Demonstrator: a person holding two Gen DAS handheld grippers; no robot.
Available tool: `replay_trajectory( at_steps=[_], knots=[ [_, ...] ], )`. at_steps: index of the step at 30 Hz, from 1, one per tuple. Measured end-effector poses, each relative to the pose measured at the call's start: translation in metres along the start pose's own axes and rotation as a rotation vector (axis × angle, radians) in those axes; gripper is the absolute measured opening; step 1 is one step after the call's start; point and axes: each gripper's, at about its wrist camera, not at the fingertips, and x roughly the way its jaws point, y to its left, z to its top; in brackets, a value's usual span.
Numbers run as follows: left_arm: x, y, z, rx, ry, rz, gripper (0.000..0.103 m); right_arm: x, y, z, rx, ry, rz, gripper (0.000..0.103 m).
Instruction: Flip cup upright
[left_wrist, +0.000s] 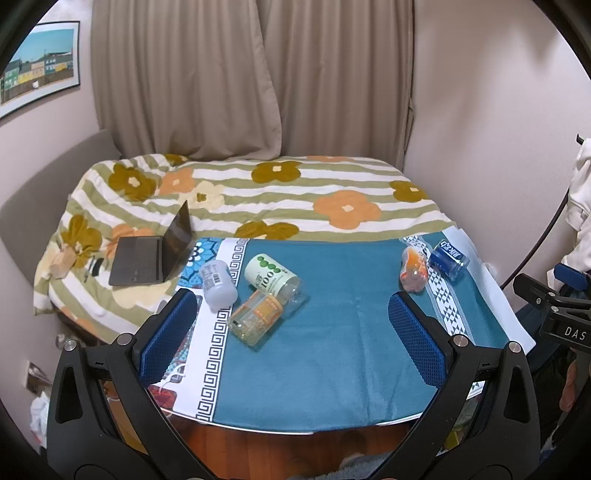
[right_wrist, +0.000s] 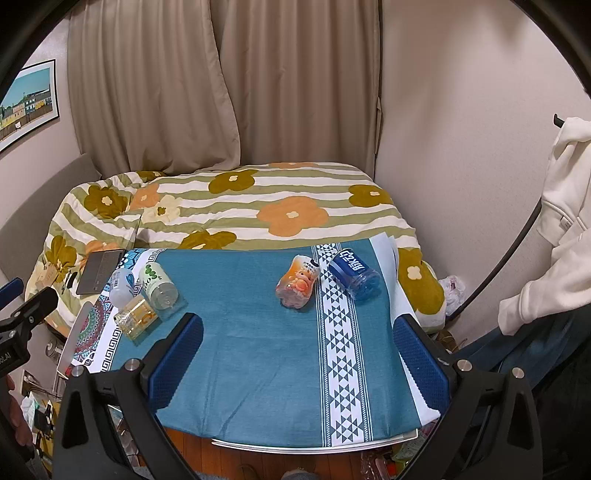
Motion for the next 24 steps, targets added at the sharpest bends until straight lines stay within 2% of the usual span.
replay_trajectory(
  at_steps=[16,24],
  knots=[
    [0.001,0.001,0.002,0.000,0.012,0.001,0.103,0.000,-0.002,0.002,-0.002,0.000,0.004,0.103],
    [0.013,0.034,0.007,-0.008,0.072,0.031,0.103,0.005,0.015,0.008,-0.031,0.015,0.025,0.103]
  ],
)
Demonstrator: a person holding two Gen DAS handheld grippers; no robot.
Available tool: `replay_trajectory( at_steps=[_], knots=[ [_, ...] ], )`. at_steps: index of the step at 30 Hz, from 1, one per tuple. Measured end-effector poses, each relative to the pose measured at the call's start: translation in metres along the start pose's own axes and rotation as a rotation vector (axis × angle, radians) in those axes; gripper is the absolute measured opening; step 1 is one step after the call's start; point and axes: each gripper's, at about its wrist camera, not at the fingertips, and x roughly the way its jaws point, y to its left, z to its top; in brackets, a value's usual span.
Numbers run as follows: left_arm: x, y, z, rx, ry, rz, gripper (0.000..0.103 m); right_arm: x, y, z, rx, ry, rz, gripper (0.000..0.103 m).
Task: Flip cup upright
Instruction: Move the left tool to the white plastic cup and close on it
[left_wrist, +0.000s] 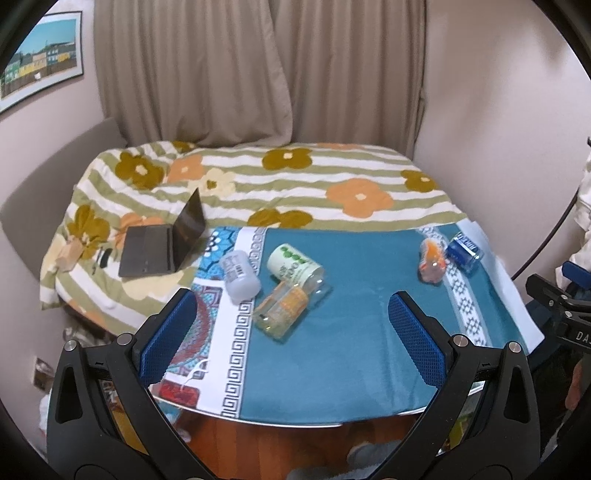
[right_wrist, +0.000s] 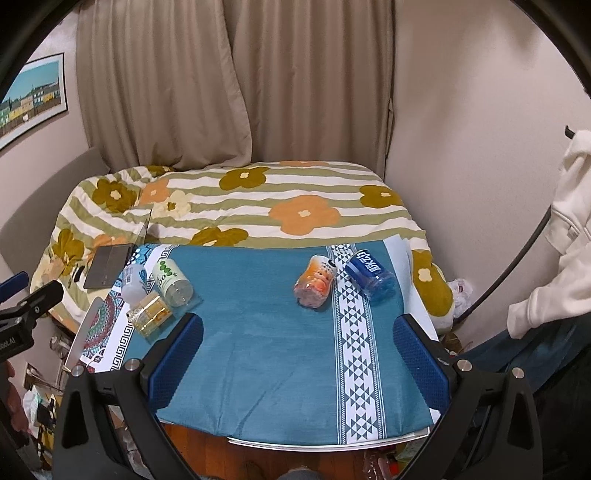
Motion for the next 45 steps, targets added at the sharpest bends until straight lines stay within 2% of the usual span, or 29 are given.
replay_trajectory(
  at_steps=[7,13,18,23,28,33,42,45],
  knots=[
    [0.032,0.038,0.004,-0.027,0.065,0.021,0.103,0.017,0.034,-0.005,-0.011,0.019,0.030,0.103],
    [0.081,0.065,0.013,-0.079,0.155,0.038,0.103,0.054,0.057,0.002,-0.016,0.059,0.078,0.103],
    [0.129,0.081,0.022,-0.146,0.227,0.067,0.103,0.089,0.076,0.014,-0.091,0.062,0.114,0.103],
    [0.175,0.089,0.028,-0.201,0.297,0.083,0.103,0.131,0.088,0.027,-0.136,0.088,0.159,0.103],
    [0.218,0.094,0.029,-0.243,0.360,0.092,0.103,0.174,0.093,0.033,-0.148,0.162,0.203,0.103],
    [0.259,0.098,0.020,-0.293,0.451,0.106,0.103,0.210,0.097,0.036,-0.186,0.225,0.211,0.103],
    [0.302,0.106,0.010,-0.320,0.539,0.141,0.103,0.258,0.106,0.033,-0.234,0.306,0.237,0.103],
    [0.313,0.108,0.007,-0.328,0.568,0.144,0.095,0.268,0.110,0.031,-0.241,0.331,0.252,0.103]
  ],
)
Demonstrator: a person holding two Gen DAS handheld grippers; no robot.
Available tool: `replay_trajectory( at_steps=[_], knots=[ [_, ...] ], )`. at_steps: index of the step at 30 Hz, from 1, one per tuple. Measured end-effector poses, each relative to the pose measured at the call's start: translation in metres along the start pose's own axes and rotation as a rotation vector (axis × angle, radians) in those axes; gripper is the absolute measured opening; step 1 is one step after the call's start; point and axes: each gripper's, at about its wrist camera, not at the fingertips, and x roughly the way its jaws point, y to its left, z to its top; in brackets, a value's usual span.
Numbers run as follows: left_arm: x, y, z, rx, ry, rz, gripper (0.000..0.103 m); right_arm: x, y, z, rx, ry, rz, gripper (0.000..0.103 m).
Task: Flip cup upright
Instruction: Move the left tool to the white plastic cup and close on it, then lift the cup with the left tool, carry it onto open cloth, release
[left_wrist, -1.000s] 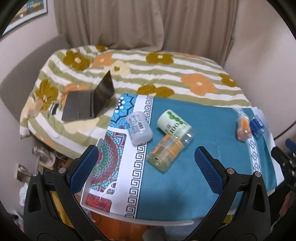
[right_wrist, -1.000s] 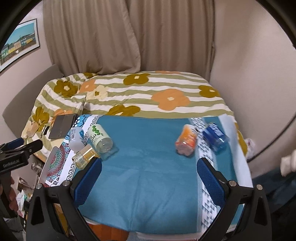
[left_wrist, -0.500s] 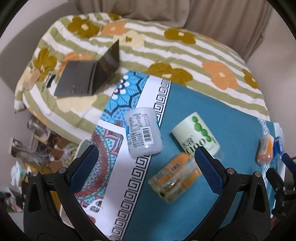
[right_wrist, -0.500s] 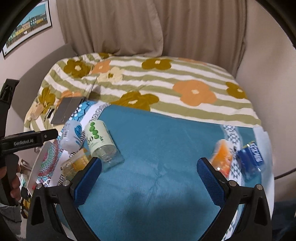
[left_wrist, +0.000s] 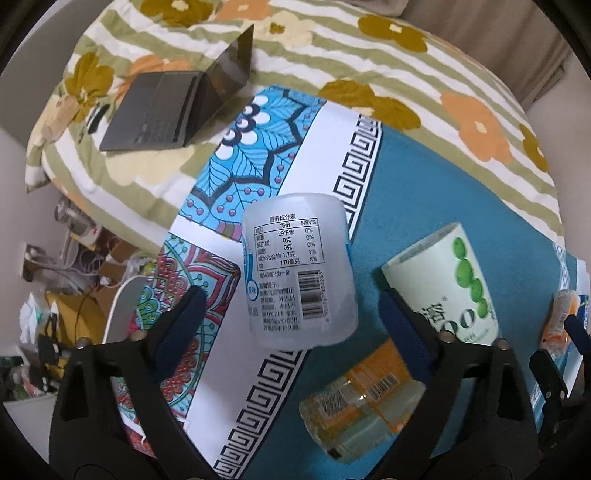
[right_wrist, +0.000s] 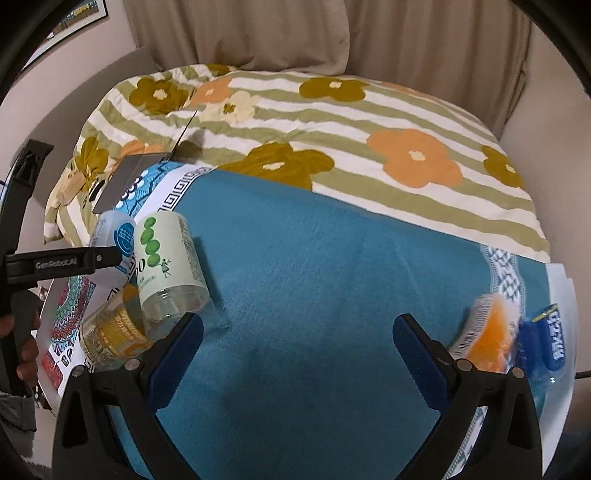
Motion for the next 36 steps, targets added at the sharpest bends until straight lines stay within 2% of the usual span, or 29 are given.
replay_trajectory(
  at_steps=[2,4,6,14,21,30,36],
  knots=[
    [0.005,0.001,0.002,-0.005,0.013,0.005,0.093,0.005,0.000,0.001,-0.005,0.010,0.008,0.103],
    [0.009,0.002,0.002,-0.007,0.027,-0.001,0.074,0.010,0.000,0.002,-0.012,0.020,0.014,0.103],
    [0.013,0.003,0.002,-0.011,0.044,-0.010,0.066,0.014,0.001,0.004,-0.016,0.027,0.017,0.103],
    [0.009,0.005,-0.001,0.014,0.032,-0.014,0.066,0.015,0.005,0.005,-0.017,0.024,0.020,0.103],
    [-0.014,0.012,-0.012,0.033,-0.013,-0.016,0.066,0.002,0.008,0.000,0.004,0.012,0.016,0.103],
    [-0.076,0.027,-0.048,0.083,-0.121,-0.037,0.066,-0.051,0.016,-0.021,0.049,-0.078,-0.017,0.103],
    [-0.117,0.020,-0.084,0.148,-0.166,-0.108,0.066,-0.090,0.015,-0.045,0.109,-0.106,-0.022,0.103]
  ],
)
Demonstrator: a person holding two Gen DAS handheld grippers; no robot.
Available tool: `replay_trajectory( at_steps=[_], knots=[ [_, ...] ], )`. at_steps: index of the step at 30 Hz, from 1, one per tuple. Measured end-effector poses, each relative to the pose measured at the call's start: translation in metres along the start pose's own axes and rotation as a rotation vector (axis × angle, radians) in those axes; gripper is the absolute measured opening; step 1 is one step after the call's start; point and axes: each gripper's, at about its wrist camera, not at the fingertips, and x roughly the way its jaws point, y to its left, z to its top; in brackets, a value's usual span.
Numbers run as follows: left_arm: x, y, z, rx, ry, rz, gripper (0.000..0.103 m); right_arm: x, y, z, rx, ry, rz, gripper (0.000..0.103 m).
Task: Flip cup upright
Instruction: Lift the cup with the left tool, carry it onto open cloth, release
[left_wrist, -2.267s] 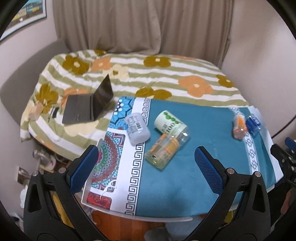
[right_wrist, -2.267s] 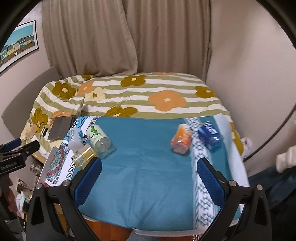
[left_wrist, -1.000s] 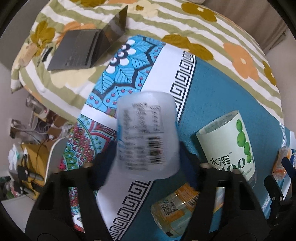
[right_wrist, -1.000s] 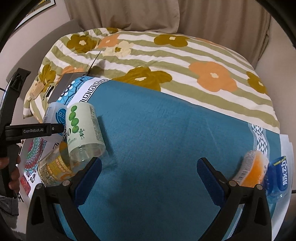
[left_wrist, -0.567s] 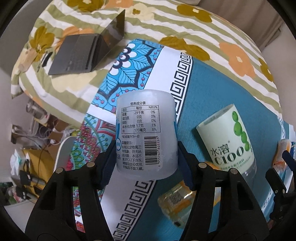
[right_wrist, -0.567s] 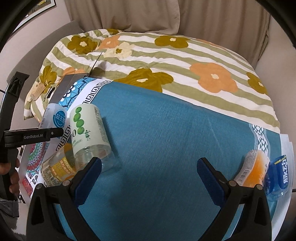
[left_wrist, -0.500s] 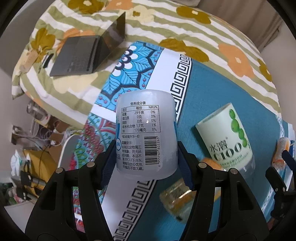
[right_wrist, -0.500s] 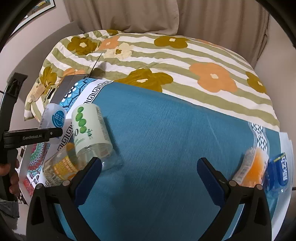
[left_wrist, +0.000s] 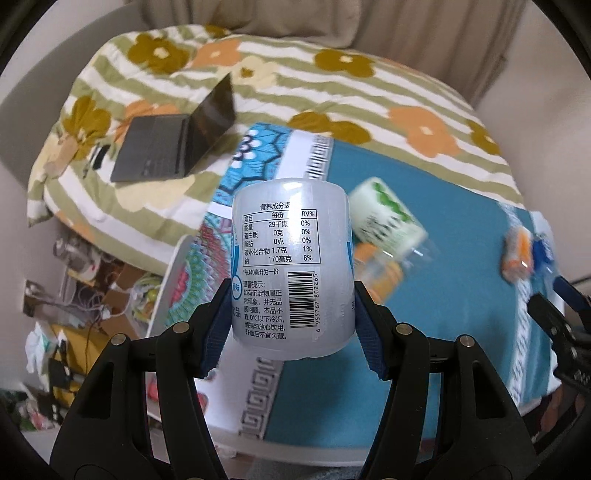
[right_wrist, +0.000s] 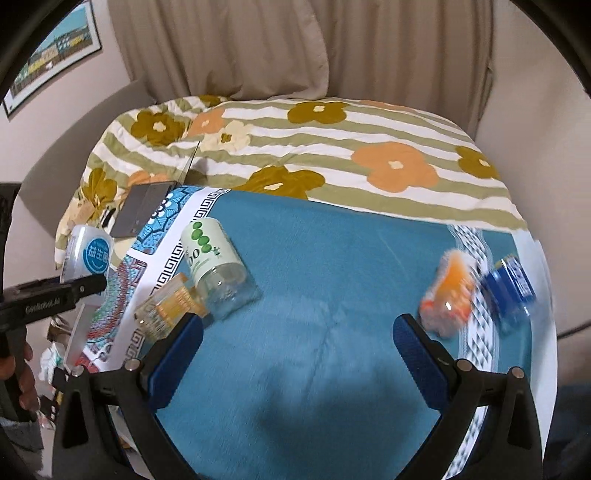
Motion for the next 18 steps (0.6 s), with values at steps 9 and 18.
replay_trajectory(
  at_steps=[9,18],
  knots=[
    [-0.019,-0.062,-0.039,0.115,0.007,-0.113,0.066,-0.045,-0.030,-0.034,0.066,-0.035,-0.094,0.103],
    [0.009,-0.143,-0.076,0.158,0.066,-0.163,0.066,-0.054,-0.075,-0.065,0.061,-0.025,-0.108,0.103]
  ],
)
